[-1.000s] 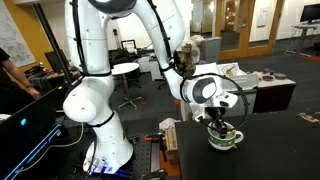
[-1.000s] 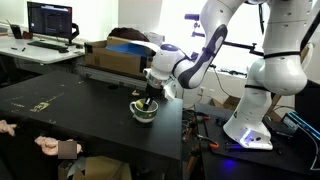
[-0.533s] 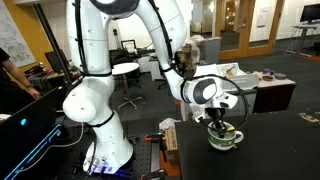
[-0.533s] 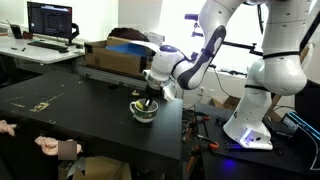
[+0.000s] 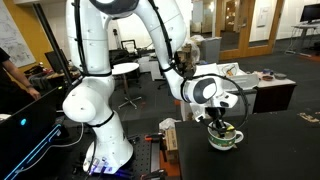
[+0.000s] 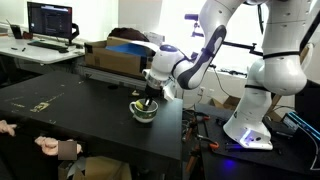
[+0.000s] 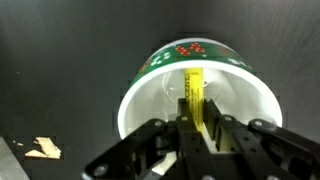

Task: Pick the marker from the cup and put it on the table

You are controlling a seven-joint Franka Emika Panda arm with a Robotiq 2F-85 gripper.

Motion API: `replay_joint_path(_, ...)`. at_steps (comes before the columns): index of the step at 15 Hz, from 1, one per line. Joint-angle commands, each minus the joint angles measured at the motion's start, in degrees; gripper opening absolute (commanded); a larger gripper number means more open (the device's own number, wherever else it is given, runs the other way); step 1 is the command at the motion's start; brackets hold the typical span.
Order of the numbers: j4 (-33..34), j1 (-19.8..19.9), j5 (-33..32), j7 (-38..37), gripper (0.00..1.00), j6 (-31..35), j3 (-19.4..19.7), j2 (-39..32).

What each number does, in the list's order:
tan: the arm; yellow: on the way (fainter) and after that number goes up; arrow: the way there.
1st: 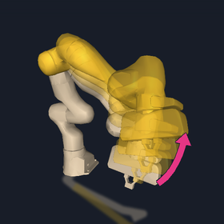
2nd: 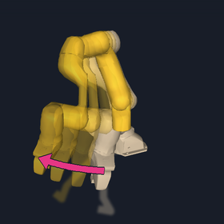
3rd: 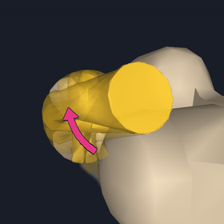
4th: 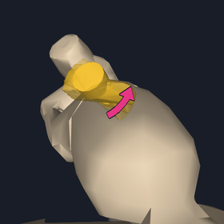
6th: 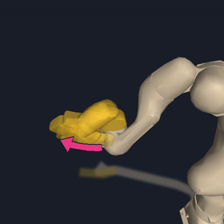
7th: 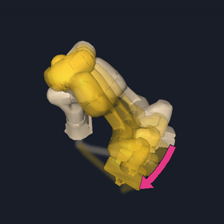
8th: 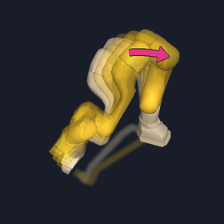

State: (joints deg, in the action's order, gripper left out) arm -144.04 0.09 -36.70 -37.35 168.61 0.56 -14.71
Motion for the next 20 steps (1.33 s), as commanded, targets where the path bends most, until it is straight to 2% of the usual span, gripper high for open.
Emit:
replay_joint_path(1,-1.6,-0.3,-1.5,-0.6,0.05,1.1,0.7,3.3)
replay_joint_path(9,-3.3,-0.6,-7.0,-3.4,0.05,0.6,2.3,9.8)
replay_joint_path(13,-4.5,-0.4,-12.3,-8.2,0.05,0.8,3.3,12.9)
replay_joint_path(20,-9.4,0.2,-30.6,-29.7,0.05,0.3,3.4,18.8)
